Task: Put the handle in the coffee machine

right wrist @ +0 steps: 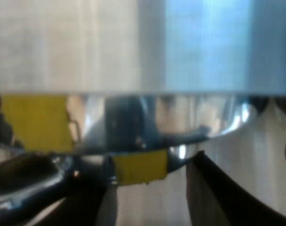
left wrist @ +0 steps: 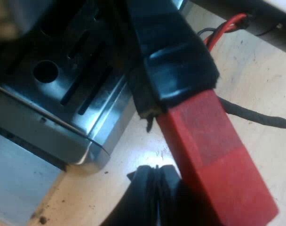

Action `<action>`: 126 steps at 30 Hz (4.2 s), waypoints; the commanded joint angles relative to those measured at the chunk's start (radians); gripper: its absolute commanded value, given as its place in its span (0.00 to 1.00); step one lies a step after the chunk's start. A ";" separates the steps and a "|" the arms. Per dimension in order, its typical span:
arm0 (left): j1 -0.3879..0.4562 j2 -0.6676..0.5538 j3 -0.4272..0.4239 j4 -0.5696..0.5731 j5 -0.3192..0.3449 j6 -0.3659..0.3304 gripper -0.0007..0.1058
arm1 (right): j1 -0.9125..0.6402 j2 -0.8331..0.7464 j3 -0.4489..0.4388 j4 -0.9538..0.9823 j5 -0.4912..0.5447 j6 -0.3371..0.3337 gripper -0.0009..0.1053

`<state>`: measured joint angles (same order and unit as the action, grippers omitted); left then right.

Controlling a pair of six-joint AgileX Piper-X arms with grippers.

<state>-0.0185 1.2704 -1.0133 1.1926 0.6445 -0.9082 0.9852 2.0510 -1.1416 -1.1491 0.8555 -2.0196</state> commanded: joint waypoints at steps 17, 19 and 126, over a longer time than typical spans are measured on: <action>-0.092 -0.053 0.004 0.010 0.020 -0.106 0.01 | 0.019 -0.186 0.052 0.326 -0.090 0.139 0.37; -0.092 -0.075 0.021 -0.001 0.025 -0.109 0.01 | 0.019 -0.211 0.083 0.358 -0.103 0.139 0.37; 0.102 -0.478 -0.004 -0.460 -0.459 -0.615 0.77 | -0.129 -1.218 0.185 1.629 -0.665 0.345 0.72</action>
<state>0.0786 0.8063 -0.9914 0.7963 0.1907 -1.4839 0.8804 0.8388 -0.9184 0.4431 0.1807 -1.6608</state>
